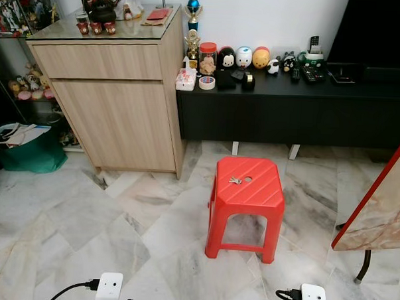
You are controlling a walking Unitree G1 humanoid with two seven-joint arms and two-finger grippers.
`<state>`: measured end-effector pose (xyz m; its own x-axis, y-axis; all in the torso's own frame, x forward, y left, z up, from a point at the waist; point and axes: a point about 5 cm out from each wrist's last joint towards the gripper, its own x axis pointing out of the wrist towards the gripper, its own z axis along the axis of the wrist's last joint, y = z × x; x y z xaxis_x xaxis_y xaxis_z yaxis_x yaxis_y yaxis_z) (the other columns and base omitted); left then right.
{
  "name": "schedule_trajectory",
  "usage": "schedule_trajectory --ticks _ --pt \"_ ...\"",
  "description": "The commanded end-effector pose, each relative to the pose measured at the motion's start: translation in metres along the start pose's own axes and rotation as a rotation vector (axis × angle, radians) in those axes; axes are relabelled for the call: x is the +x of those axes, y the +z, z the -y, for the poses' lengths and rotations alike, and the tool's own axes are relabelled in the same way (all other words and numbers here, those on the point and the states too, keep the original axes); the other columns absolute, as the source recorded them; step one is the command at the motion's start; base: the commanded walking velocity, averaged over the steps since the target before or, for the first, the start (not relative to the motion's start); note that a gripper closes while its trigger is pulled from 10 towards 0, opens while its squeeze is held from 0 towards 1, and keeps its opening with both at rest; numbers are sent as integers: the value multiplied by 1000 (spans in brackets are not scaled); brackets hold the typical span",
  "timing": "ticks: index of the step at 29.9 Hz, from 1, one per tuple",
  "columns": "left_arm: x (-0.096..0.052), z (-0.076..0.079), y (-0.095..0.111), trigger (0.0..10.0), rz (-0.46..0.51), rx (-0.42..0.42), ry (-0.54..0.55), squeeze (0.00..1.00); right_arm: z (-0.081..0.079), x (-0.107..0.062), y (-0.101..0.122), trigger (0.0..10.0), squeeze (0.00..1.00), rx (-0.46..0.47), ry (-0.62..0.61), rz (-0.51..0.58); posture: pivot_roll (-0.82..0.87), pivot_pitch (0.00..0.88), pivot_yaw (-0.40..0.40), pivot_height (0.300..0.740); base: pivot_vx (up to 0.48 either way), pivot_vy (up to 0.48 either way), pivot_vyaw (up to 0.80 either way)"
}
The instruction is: Hang keys on a hook
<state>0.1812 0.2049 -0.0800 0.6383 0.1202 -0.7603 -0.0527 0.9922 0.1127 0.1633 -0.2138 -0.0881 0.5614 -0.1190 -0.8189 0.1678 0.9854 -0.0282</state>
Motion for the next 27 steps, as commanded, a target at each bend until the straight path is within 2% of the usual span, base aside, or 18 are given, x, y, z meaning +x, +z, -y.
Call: schedule_trajectory --ticks 1,3,4,5,6,8,10,11,13,19,24,27 --pt "5 4 8 10000 -85 58 -53 0 23 0 8 10000 0 100 -42 -51 -41 0 57 740 0 0 0" --pt "5 4 9 10000 -84 57 -52 0 23 1 9 10000 0 92 -44 -52 -41 0 57 740 0 0 0" --pt "4 -7 8 10000 -82 55 -35 0 15 0 1 10000 0 103 -44 -56 -37 9 52 740 0 0 0" --pt "4 -7 8 10000 -82 55 -35 0 15 0 1 10000 0 103 -44 -56 -37 9 52 740 0 0 0" --pt "4 -12 7 10000 -81 54 -28 0 5 0 -3 10000 0 105 -33 -56 -37 9 52 740 0 0 0" --pt "4 -12 7 10000 -81 53 -28 0 -2 1 -4 10000 0 103 -25 -56 -36 9 52 740 0 0 0" --pt "4 -12 7 10000 -78 53 -26 0 -20 1 -6 10000 0 99 -11 -63 -36 9 52 740 0 0 0" --pt "4 -12 7 10000 -78 53 -26 0 -20 1 -6 10000 0 99 -11 -63 -36 9 52 740 0 0 0" --pt "4 -12 8 10000 -75 54 -23 0 -33 1 -8 10000 0 94 2 -71 -35 9 52 740 0 0 0" --pt "4 -11 8 10000 -78 53 -28 0 -42 2 -6 10000 0 96 14 -70 -35 9 52 740 0 0 0" --pt "4 -11 8 10000 -76 47 -31 0 -58 1 -5 10000 0 91 29 -68 -35 9 52 740 0 0 0" --pt "4 -11 8 10000 -72 38 -31 0 -57 1 -6 10000 0 86 29 -72 -36 7 51 740 0 0 0"
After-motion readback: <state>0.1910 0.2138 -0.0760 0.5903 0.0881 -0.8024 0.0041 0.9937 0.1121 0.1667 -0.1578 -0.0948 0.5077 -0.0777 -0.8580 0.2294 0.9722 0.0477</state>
